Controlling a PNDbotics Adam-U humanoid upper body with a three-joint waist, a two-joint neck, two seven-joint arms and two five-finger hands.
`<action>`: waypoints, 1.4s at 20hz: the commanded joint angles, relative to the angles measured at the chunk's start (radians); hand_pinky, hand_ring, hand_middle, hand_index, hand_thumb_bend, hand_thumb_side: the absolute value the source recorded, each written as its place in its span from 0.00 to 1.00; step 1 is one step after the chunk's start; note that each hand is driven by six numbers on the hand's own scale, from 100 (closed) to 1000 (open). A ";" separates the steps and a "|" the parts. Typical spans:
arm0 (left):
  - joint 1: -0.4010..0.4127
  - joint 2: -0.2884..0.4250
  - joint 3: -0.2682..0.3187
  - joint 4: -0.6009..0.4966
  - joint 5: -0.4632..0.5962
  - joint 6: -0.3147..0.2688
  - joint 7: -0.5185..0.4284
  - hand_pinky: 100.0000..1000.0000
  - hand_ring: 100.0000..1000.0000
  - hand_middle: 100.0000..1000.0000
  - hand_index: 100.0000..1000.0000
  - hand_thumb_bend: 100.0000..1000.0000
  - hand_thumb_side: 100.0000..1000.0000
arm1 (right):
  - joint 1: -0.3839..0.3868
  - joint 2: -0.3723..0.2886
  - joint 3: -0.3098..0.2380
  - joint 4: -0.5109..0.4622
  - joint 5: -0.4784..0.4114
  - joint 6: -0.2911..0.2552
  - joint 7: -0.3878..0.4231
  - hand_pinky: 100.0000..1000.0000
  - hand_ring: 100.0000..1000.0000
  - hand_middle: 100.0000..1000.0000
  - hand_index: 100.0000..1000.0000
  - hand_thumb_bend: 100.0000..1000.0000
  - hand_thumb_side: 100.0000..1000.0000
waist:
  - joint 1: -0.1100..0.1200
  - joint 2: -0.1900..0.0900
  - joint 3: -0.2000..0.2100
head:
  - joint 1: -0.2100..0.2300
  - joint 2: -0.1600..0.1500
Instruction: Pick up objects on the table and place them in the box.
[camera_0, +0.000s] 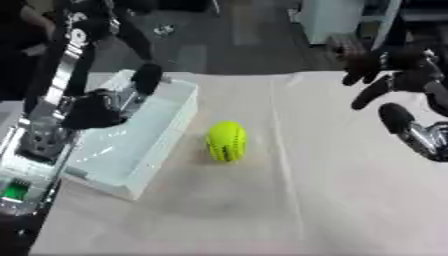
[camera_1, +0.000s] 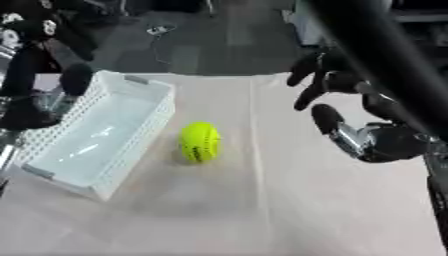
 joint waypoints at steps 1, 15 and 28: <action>-0.007 0.020 0.035 -0.013 0.001 0.029 0.076 0.55 0.48 0.70 0.60 0.44 0.74 | 0.007 -0.011 -0.030 -0.014 -0.052 0.087 -0.065 0.35 0.68 0.72 0.68 0.00 1.00 | -0.002 -0.007 0.004 | 0.026 0.000; 0.000 0.024 0.067 -0.013 0.005 0.042 0.132 0.57 0.50 0.72 0.68 0.54 0.68 | -0.078 -0.103 -0.025 0.011 -0.068 0.569 -0.391 0.17 0.57 0.66 0.82 0.22 1.00 | -0.004 -0.003 0.014 | 0.019 0.000; -0.003 0.022 0.062 -0.013 0.007 0.036 0.102 0.57 0.50 0.72 0.68 0.56 0.66 | -0.272 -0.118 0.098 0.180 0.087 0.636 -0.340 0.21 0.57 0.63 0.77 0.29 1.00 | -0.007 -0.003 0.030 | -0.004 0.000</action>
